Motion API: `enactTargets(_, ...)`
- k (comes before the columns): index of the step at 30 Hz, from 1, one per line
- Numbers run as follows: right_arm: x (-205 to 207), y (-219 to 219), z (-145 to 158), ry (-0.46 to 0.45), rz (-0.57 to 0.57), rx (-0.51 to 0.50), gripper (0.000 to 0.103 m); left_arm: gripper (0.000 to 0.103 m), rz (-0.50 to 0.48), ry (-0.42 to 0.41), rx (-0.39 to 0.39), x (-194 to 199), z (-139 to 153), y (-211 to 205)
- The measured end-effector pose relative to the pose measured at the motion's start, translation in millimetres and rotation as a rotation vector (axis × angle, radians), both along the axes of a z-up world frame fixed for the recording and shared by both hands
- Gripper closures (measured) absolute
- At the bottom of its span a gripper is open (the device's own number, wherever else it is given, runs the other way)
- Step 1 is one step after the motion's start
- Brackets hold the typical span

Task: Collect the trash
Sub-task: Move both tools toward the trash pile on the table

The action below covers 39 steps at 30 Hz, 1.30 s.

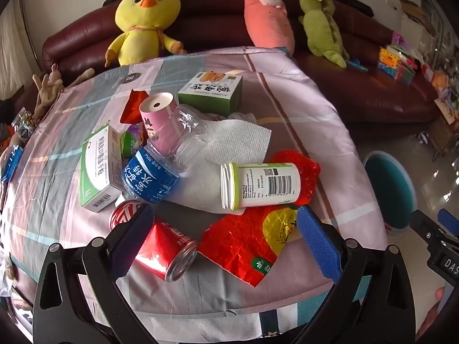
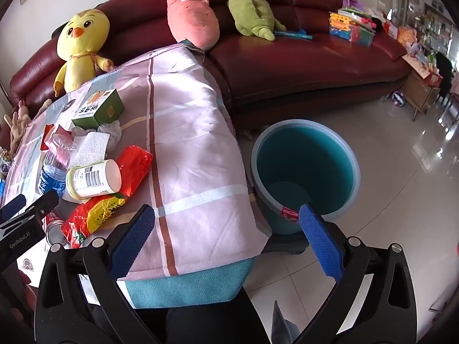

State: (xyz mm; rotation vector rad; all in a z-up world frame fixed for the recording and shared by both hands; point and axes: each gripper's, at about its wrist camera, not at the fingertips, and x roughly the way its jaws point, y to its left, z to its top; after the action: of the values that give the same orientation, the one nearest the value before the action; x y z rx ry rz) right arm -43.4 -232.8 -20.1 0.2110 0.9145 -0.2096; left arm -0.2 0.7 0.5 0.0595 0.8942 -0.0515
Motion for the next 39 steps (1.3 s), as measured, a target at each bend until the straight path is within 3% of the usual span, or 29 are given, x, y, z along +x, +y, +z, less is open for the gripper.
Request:
enactTargets(13,-3.3,-2.8,9.0,-0.013,-0.012,0.008,0.006,0.004,0.015,-0.019,-0.007,-1.7,16.6,5.6)
enactTargets(39,-4.3,-6.3,5.7,-0.004,-0.026,0.015,0.006,0.004,0.012,-0.032,0.003,-3.9,14.6,3.2)
